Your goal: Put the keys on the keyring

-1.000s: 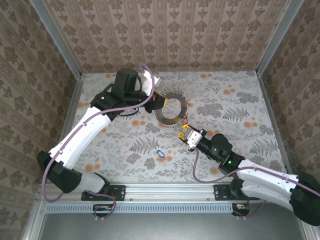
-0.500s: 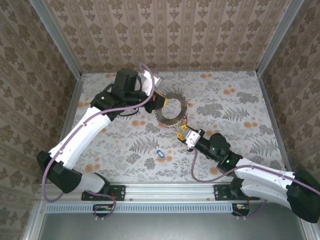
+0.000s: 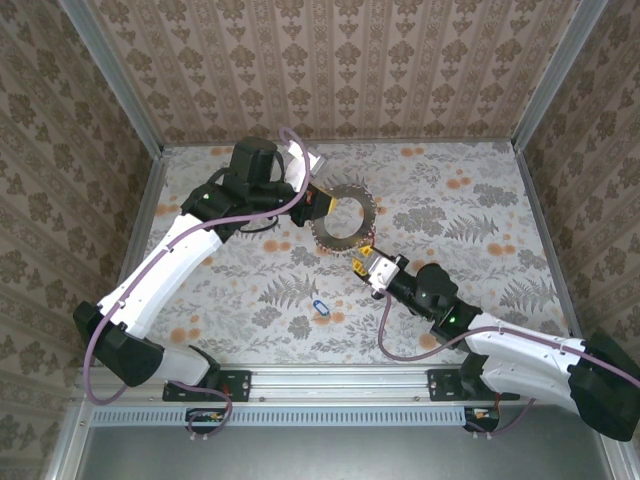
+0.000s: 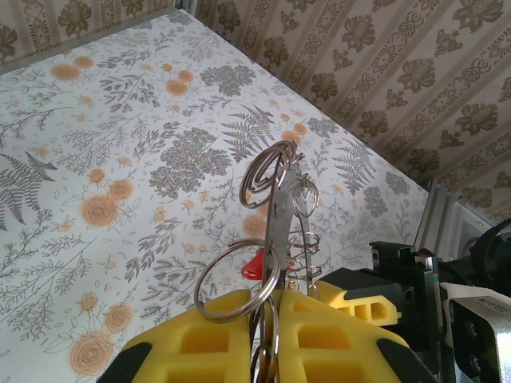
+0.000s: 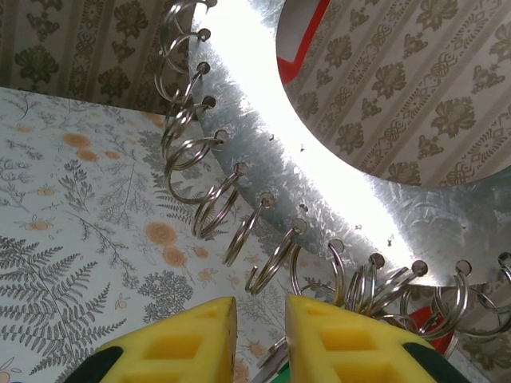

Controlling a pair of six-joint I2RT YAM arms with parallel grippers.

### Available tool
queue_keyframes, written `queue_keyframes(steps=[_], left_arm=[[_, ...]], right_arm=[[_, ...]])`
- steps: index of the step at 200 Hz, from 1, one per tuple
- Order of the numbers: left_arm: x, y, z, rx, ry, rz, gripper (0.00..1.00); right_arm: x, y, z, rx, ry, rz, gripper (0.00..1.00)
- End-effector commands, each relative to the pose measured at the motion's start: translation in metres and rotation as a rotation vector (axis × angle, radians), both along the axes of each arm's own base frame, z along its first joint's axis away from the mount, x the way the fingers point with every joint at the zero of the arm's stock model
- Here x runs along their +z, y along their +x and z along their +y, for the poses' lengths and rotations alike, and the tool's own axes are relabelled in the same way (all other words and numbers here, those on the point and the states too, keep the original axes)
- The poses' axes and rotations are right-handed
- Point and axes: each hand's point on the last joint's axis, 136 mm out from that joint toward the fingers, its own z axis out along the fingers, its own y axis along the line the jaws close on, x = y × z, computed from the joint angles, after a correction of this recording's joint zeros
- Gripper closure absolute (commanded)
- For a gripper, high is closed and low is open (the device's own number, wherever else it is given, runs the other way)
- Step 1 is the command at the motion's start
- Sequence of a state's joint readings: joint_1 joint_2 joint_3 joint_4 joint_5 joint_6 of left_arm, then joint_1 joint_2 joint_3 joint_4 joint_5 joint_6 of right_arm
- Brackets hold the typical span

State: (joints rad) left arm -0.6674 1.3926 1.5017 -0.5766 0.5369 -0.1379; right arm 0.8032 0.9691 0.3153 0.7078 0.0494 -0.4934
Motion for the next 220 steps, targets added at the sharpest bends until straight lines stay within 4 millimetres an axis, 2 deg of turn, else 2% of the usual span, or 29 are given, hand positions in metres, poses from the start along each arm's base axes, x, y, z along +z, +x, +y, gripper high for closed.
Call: queue_keyframes(steps=[1,21,72,146,220], left_arm=[[0.027,-0.005,0.0,-0.01,-0.061,-0.055,1.0],[0.027,-0.005,0.0,-0.01,-0.061,-0.055,1.0],[0.024,-0.004,-0.002,-0.012,-0.058,-0.049,1.0],[0.026,-0.005,-0.002,-0.015,-0.061,-0.051,1.0],[0.024,-0.006,-0.003,-0.018,-0.058,-0.049,1.0]], right_arm=[[0.01,0.001,0.003,0.004,0.026,0.004,0.75],[0.0,0.003,0.0,-0.008,0.019,0.036,0.75],[0.01,0.006,-0.005,-0.02,0.075,0.024,0.76],[0.0,0.009,-0.007,-0.028,0.08,0.069,0.75],[0.01,0.006,0.0,0.032,0.121,0.075,0.76]])
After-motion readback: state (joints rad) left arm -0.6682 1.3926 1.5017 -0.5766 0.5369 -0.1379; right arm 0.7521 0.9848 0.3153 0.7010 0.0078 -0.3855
